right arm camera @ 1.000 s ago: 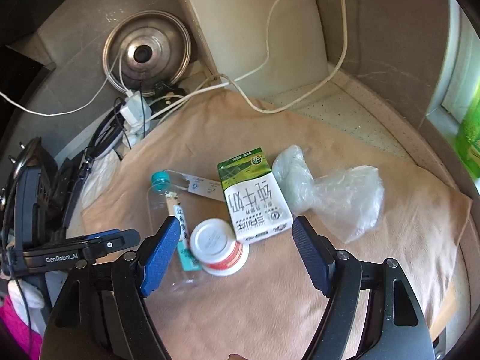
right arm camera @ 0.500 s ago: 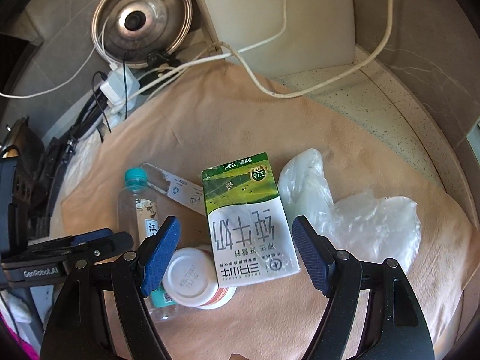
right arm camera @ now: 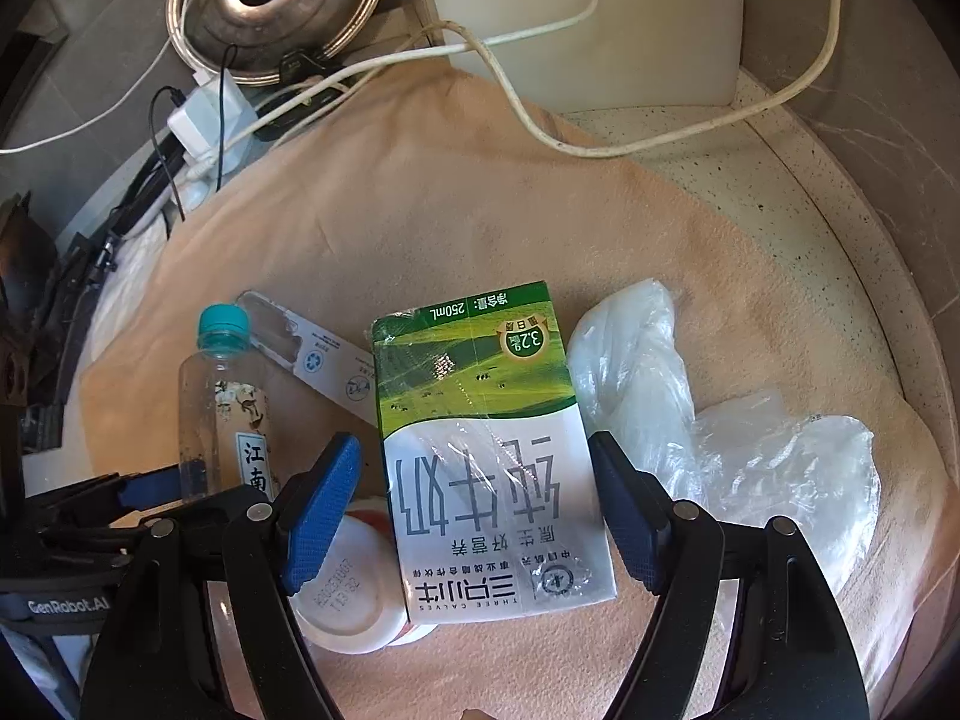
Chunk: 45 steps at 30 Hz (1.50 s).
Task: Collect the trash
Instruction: 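Grasp the clear plastic bottle with the left tool while the right tool grasps the green milk carton, then carry bottle and milk carton down over the blue wastebasket with both tools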
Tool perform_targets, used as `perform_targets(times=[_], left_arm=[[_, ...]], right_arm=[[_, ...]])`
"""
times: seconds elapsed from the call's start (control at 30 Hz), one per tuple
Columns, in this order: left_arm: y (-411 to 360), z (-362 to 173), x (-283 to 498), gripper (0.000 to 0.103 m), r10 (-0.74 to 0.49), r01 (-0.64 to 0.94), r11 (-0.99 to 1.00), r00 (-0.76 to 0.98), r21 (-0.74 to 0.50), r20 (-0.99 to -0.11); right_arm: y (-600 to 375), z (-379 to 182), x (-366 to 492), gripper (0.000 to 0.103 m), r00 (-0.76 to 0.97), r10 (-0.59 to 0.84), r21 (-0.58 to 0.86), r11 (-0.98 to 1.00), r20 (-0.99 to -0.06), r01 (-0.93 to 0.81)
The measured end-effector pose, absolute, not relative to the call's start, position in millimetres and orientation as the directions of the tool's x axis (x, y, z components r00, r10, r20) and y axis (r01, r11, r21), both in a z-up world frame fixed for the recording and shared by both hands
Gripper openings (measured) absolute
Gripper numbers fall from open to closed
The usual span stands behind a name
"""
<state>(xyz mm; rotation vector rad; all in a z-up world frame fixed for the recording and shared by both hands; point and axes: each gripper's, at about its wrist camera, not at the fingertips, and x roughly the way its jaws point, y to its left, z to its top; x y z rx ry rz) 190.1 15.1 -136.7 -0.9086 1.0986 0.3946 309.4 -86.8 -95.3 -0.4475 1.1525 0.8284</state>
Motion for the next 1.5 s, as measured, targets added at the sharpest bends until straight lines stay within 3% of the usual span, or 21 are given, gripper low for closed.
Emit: perform_targets(times=[0.1, 0.2, 0.27, 0.67, 1.5], left_arm=[[14.5, -139.6, 190.3, 0.078, -0.157, -0.681, 0.588, 0.433, -0.436, -0.888], [14.0, -141.4, 189.3, 0.067, -0.163, -0.678, 0.587, 0.437, -0.443, -0.884], [14.4, -141.0, 187.7, 0.064, -0.172, -0.675, 0.580, 0.446, -0.456, -0.878], [17.1, -124.2, 171.8, 0.060, -0.131, -0.641, 0.623, 0.480, -0.449, -0.868], [24.7, -86.7, 112.6, 0.057, -0.072, -0.537, 0.719, 0.573, -0.441, -0.816]], right_arm=[[-85.2, -95.9, 308.8, 0.077, 0.171, 0.335, 0.084, 0.628, -0.927, -0.773], [-83.3, -96.4, 307.5, 0.075, 0.183, 0.325, 0.067, 0.628, -0.928, -0.775], [-82.5, -97.1, 306.8, 0.068, 0.187, 0.317, 0.058, 0.627, -0.930, -0.777], [-92.7, -88.0, 303.7, 0.060, 0.219, 0.337, 0.060, 0.654, -0.916, -0.754], [-126.3, -39.9, 263.4, 0.060, 0.298, 0.454, 0.142, 0.714, -0.840, -0.686]])
